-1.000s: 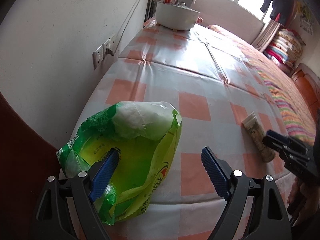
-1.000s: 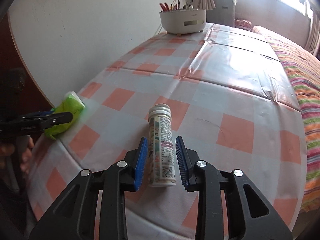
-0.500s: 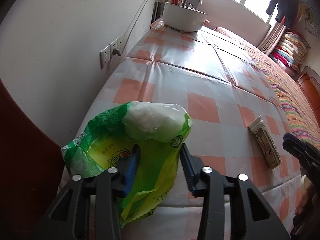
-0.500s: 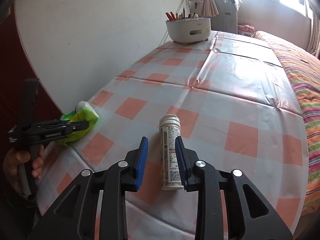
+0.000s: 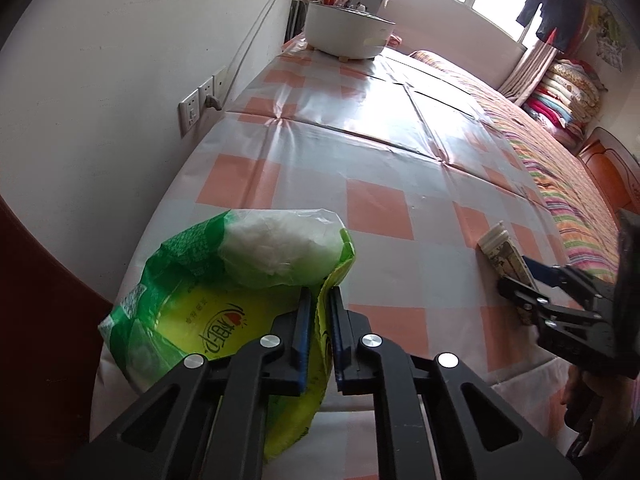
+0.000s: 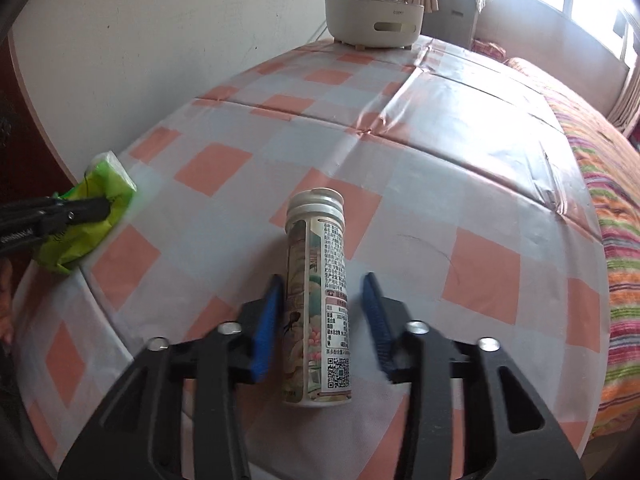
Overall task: Collect trash
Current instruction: 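Close the left tool on the green plastic bag, then carry tube and bag to the cream bin while the right tool releases the tube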
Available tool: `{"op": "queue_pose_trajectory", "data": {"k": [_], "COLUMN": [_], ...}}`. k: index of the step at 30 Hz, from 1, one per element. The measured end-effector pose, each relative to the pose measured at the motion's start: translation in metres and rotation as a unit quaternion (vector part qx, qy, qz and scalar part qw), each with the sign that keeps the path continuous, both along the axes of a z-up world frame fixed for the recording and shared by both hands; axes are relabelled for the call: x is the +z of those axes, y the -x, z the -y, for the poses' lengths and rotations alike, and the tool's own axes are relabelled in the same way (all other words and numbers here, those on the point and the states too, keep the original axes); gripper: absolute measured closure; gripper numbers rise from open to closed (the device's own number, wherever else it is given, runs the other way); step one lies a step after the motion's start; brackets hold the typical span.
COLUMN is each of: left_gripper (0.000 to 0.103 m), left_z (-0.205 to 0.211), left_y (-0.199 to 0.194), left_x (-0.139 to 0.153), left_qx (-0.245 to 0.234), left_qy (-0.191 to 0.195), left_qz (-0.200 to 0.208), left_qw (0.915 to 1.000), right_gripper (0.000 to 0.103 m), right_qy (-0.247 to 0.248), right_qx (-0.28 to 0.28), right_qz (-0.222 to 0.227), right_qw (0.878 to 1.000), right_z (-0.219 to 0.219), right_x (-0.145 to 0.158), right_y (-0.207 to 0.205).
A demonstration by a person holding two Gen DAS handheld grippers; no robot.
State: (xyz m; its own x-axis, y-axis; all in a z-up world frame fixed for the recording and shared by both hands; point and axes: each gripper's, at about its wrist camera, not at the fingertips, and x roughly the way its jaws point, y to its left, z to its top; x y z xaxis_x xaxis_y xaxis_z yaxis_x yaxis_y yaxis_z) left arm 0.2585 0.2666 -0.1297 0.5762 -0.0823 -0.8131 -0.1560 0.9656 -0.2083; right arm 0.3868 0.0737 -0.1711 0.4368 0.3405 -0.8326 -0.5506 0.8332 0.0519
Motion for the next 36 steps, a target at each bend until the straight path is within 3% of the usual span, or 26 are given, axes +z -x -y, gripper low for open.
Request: {"op": "queue_pose_trajectory", "data": {"k": [9,16,29,36], "left_gripper": [0.097,0.097,0.097,0.097], "left_z": [0.006,0.015,0.052,0.077], "left_y": [0.005,0.014,0.036,0.040], "left_x": [0.011,0.030,0.064,0.072], "left_qx": [-0.009,-0.021,-0.067,-0.096], "left_qy": [0.019,0.042,0.078,0.082], "left_qz": [0.024,0.062,0.137,0.150], "left_qw": [0.9995,0.9970,0.9853,0.9806], "right_gripper": [0.075,0.075,0.075,0.075], "right_qy": [-0.021,-0.064,-0.123,-0.145], "right_qx": [-0.007,-0.022,-0.035,-0.053], "right_qz": [0.005,0.011,0.058,0.070], "right_qw": [1.000,0.998,0.990,0.986], "right_z": [0.014,0.027,0.052,0.082], "right_x": [0.004,0.031,0.076,0.085], "right_y": [0.013,0.018,0.057,0.072]}}
